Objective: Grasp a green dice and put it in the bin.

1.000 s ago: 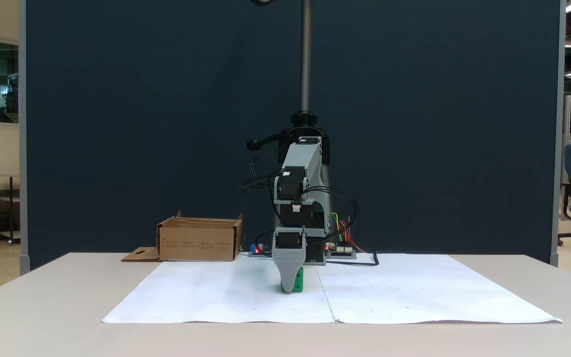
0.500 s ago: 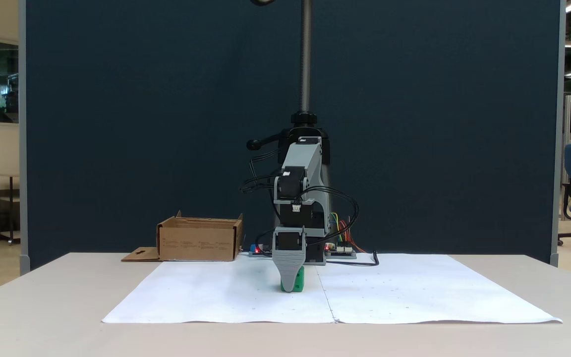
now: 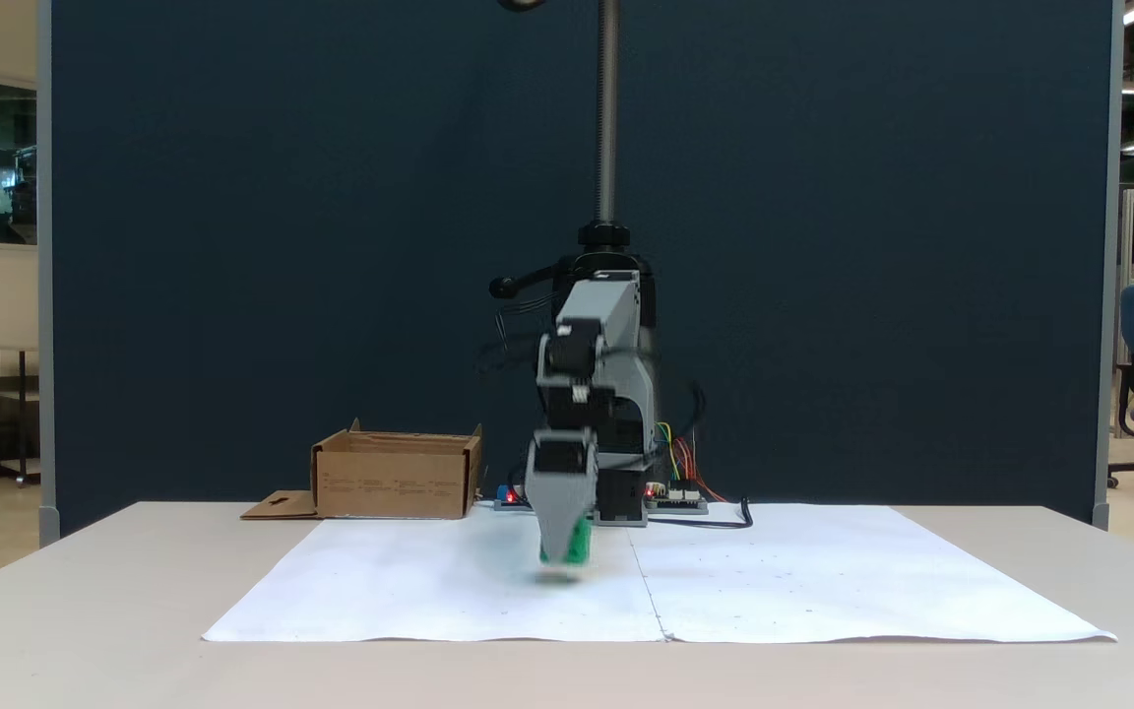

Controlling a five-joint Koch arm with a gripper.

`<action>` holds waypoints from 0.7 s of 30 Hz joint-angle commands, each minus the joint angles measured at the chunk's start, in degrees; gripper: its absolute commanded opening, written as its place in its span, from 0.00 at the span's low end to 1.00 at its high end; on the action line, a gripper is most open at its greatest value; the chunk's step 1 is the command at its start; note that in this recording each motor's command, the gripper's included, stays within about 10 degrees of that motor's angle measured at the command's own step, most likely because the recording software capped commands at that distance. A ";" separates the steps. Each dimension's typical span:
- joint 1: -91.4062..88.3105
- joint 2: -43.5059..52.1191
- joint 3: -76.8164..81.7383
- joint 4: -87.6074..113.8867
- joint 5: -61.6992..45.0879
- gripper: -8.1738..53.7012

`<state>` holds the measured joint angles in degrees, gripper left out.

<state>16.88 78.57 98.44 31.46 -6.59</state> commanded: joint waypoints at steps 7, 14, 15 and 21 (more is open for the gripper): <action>14.06 14.68 -9.84 -3.78 16.00 0.33; 36.04 19.60 -13.89 -5.54 21.27 0.33; 38.23 19.69 -14.06 -5.71 21.27 0.33; 59.15 19.42 -17.31 -5.89 21.18 0.33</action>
<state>72.86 95.62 84.73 29.53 11.34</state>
